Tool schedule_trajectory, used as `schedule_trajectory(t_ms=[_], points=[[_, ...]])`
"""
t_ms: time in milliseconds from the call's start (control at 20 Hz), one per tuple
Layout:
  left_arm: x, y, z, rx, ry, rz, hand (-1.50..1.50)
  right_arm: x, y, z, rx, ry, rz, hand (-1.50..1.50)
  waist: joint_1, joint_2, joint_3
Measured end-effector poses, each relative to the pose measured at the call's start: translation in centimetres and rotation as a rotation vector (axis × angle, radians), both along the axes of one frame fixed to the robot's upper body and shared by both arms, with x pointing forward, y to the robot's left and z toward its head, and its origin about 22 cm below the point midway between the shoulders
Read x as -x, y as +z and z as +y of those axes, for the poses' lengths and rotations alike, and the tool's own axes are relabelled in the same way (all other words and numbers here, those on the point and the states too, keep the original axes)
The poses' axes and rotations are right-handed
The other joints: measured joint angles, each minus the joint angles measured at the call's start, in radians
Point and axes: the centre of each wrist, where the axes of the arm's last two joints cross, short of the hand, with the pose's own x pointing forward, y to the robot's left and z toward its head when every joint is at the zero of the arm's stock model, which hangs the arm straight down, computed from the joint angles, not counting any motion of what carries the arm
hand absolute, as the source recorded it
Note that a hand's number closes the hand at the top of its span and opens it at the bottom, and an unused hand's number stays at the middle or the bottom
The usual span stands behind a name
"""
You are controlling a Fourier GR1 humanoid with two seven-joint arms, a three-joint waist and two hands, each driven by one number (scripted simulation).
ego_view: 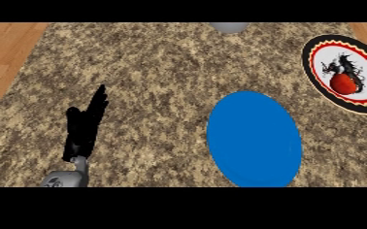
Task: Pick the tomato from the plate and place it in the plate
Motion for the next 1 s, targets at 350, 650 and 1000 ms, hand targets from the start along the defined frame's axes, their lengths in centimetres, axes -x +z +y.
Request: schedule_trajectory(t_ms=[350,650,1000], points=[[-0.3,0.1,-0.3,0.0,0.002,-0.003,0.0,0.3,-0.9,0.3,0.021,-0.021,0.0,-1.5,0.001,0.001,0.0],[-0.5,0.3,-0.7,0.003,-0.001,-0.002,0.0,0.3,-1.7,0.8,0.068,-0.067,0.032,-1.5,0.005,0.002,0.0],[-0.3,0.1,-0.4,-0.007,-0.003,-0.003,0.0,0.6,-1.6,0.4,0.098,-0.118,0.045,-1.5,0.006,0.003,0.0]])
